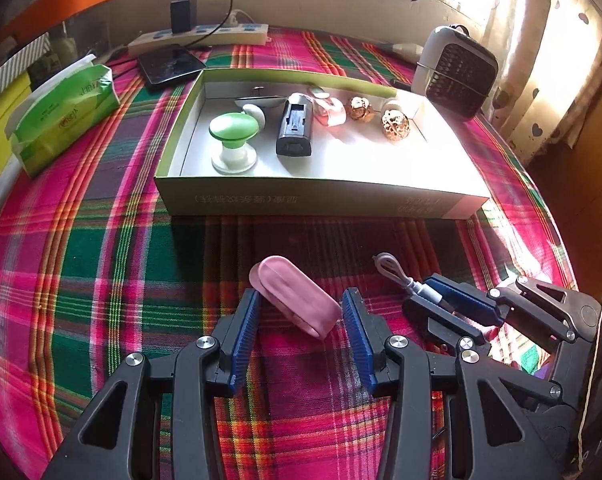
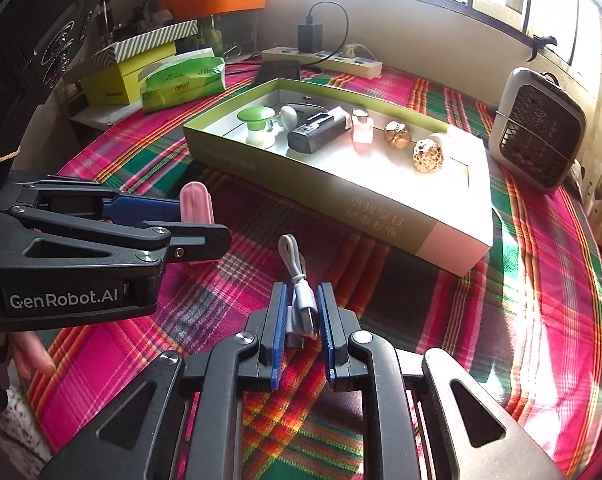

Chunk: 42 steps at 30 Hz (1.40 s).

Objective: Organize objects
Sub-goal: 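Close the left gripper on the pink clip while the right gripper grasps the white USB cable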

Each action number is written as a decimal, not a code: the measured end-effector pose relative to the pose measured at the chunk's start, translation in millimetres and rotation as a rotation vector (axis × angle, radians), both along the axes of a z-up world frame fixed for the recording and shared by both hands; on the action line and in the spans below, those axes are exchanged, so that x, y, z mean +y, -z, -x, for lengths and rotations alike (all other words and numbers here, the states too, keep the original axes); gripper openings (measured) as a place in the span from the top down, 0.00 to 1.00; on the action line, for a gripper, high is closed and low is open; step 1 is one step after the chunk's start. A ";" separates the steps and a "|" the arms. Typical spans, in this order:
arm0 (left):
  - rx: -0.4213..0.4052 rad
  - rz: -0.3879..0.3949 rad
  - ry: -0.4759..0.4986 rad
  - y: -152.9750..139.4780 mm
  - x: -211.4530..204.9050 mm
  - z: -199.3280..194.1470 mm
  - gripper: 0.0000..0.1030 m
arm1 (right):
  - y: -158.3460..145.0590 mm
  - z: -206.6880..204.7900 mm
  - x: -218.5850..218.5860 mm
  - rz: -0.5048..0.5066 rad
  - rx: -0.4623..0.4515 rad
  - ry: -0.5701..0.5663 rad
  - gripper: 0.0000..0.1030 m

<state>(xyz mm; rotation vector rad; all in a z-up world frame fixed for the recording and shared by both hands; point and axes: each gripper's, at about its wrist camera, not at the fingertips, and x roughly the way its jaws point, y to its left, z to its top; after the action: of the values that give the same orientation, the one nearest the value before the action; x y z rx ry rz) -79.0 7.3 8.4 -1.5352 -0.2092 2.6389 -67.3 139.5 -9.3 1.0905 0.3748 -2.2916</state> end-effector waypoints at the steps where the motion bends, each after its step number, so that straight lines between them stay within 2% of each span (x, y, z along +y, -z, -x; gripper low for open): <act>1: 0.002 -0.003 0.001 0.0 -0.9 -1.0 0.60 | 0.1 0.5 1.0 0.006 -0.003 0.000 0.84; 12: -0.001 0.014 -0.032 0.4 -17.9 -7.8 0.60 | 0.4 0.7 4.2 0.011 -0.001 0.005 0.84; 17: 0.004 0.028 -0.079 1.3 -36.4 -14.6 0.60 | 0.3 0.5 3.0 0.004 0.001 0.008 0.84; 20: 0.010 -0.003 -0.092 1.9 -42.5 -15.1 0.60 | 0.4 1.0 2.3 0.003 0.002 0.012 0.84; 23: 0.022 -0.007 -0.066 2.6 -37.9 -13.6 0.60 | 0.5 0.4 1.1 0.004 0.004 0.015 0.84; 34: 0.069 0.096 0.049 4.8 -20.8 2.8 0.60 | 0.8 1.4 0.8 0.011 -0.004 0.030 0.84; 39: 0.081 0.077 0.044 5.3 -24.6 5.2 0.60 | 0.7 2.2 -0.2 0.005 -0.002 0.037 0.84; 42: 0.089 0.098 0.050 5.8 -23.9 4.8 0.65 | 0.8 2.8 -0.1 0.009 -0.005 0.048 0.84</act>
<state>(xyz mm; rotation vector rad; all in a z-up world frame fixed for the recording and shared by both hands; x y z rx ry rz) -83.8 -16.6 2.6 -1.4256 -0.0354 2.7077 -70.1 139.3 -10.1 1.1118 0.3398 -2.3294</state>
